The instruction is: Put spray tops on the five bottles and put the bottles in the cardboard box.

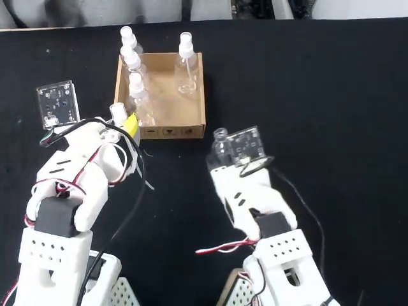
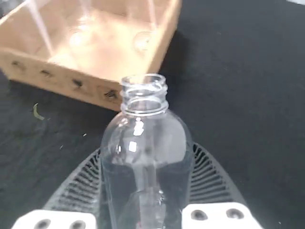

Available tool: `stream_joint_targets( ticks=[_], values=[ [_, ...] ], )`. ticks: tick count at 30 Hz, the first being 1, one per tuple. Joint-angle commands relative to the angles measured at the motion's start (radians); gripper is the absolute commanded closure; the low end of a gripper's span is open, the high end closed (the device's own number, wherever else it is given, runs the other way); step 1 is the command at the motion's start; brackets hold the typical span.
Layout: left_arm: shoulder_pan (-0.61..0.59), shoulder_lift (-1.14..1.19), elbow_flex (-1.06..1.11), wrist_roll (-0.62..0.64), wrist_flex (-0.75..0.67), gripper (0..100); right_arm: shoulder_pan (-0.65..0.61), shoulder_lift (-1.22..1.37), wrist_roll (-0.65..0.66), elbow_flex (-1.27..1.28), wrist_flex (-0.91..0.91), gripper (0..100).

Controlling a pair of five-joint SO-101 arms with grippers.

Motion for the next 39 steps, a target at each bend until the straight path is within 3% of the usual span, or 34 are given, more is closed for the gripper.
stream_joint_targets(
  ticks=[1, 6, 20, 35, 39],
  values=[
    [-0.005, -0.023, -0.018, 0.009, -0.028, 97, -0.043, -0.038, 0.018, -0.005, -0.023, 91.7],
    [-0.019, -0.025, -0.016, 0.092, -0.041, 97, -0.095, -0.038, 0.051, 0.013, -0.025, 91.7],
    [-0.223, -0.025, -0.016, 0.265, -0.091, 97, -0.190, -0.038, 0.052, 0.038, -0.029, 91.7],
    [-0.243, -0.025, -0.015, 0.342, -0.092, 97, -0.305, -0.038, 0.054, 0.042, -0.025, 91.7],
    [-0.243, -0.025, -0.015, 0.358, -0.092, 97, -0.331, -0.038, 0.150, 0.053, -0.031, 91.7]
  ],
)
